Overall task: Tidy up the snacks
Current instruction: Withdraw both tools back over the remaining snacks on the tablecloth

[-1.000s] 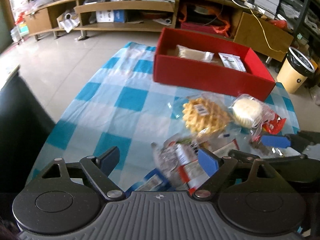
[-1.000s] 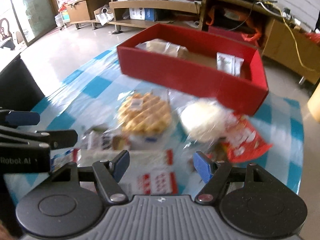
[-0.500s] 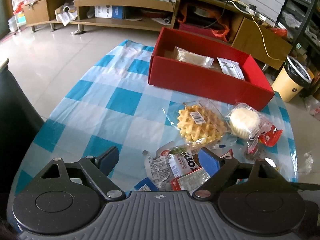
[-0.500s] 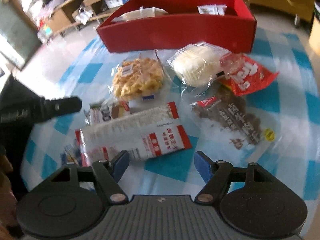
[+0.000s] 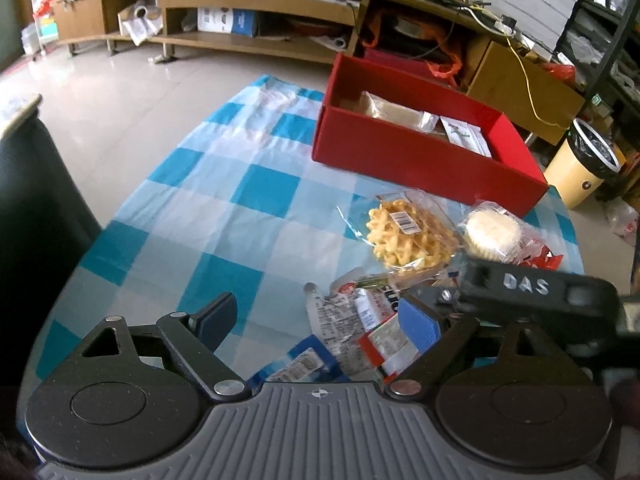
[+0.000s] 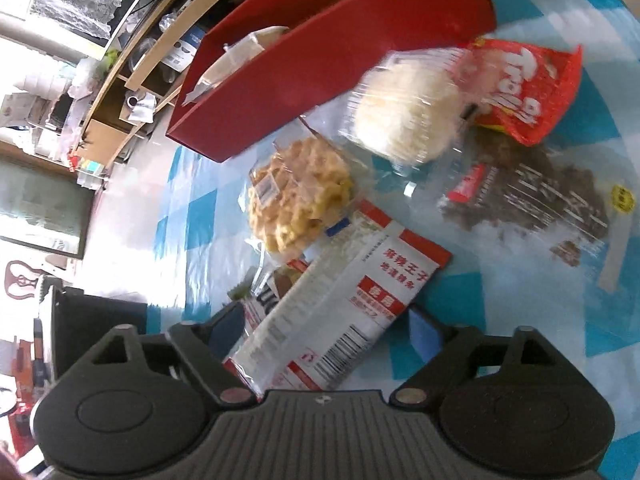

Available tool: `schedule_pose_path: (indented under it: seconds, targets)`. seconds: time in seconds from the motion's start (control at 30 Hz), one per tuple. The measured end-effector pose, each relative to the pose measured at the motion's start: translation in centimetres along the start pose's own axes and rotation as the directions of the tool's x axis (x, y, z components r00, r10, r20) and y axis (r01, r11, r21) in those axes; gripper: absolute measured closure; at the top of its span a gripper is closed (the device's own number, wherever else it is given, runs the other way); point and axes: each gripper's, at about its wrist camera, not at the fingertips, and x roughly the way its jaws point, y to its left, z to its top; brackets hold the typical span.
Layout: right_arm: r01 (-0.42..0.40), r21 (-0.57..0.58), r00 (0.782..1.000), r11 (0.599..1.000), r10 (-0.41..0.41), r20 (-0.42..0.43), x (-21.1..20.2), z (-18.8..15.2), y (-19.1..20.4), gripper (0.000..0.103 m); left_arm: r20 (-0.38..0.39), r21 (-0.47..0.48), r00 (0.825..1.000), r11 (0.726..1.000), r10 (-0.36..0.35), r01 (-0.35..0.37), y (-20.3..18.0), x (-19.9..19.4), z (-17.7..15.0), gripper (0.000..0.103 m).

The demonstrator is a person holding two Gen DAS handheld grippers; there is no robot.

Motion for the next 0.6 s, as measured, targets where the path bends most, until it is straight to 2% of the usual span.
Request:
schedule_pose_path:
  seconds: [0.1,0.17,0.27,0.37,0.47,0.5,0.53,0.57,0.6]
  targets:
    - [0.049,-0.069,0.997,0.996,-0.045,0.056,0.7,-0.1,1.1,0.009,-0.001,-0.016,1.000,1.000,0.016,-0.016,0.8,-0.3,-0.4,0.010]
    - [0.053,-0.113,0.997,0.992,-0.046,0.064,0.8,-0.6,1.3,0.004,-0.014,-0.027,1.000,0.999,0.022,-0.022,1.5,-0.2,-0.9,0.010]
    - [0.114,-0.275,0.993,0.955,-0.099,0.070,1.1,-1.4,2.7,0.009,-0.038,-0.029,0.999,0.999,0.034,-0.036,2.3,0.1,-1.5,0.010]
    - [0.130,-0.361,0.991,0.923,-0.108,0.080,0.8,-1.6,2.7,0.014,-0.050,-0.032,0.998,0.999,0.039,-0.041,3.0,0.1,-2.0,0.010]
    - [0.171,-0.382,0.985,0.908,-0.155,0.072,-0.4,-1.4,1.7,0.027,-0.048,-0.044,0.998,0.998,0.033,-0.035,3.6,-0.2,-2.2,0.010]
    - [0.196,-0.388,0.981,0.901,-0.185,0.067,-1.1,-1.5,0.9,0.037,-0.046,-0.050,0.999,0.998,0.024,-0.027,3.7,-0.4,-2.2,0.009]
    - [0.207,-0.394,0.978,0.895,-0.203,0.053,-1.6,-1.5,0.4,0.038,-0.046,-0.052,0.999,0.998,0.016,-0.019,3.7,-0.5,-2.2,0.008]
    - [0.218,-0.405,0.975,0.888,-0.218,0.046,-2.1,-1.6,0.0,0.047,-0.048,-0.051,0.999,0.999,0.005,-0.008,3.6,-0.6,-2.2,0.008]
    - [0.248,-0.426,0.967,0.870,-0.250,0.052,-2.3,-1.9,-0.2,0.051,-0.049,-0.047,0.999,0.999,-0.001,-0.001,3.4,-0.5,-2.2,0.008]
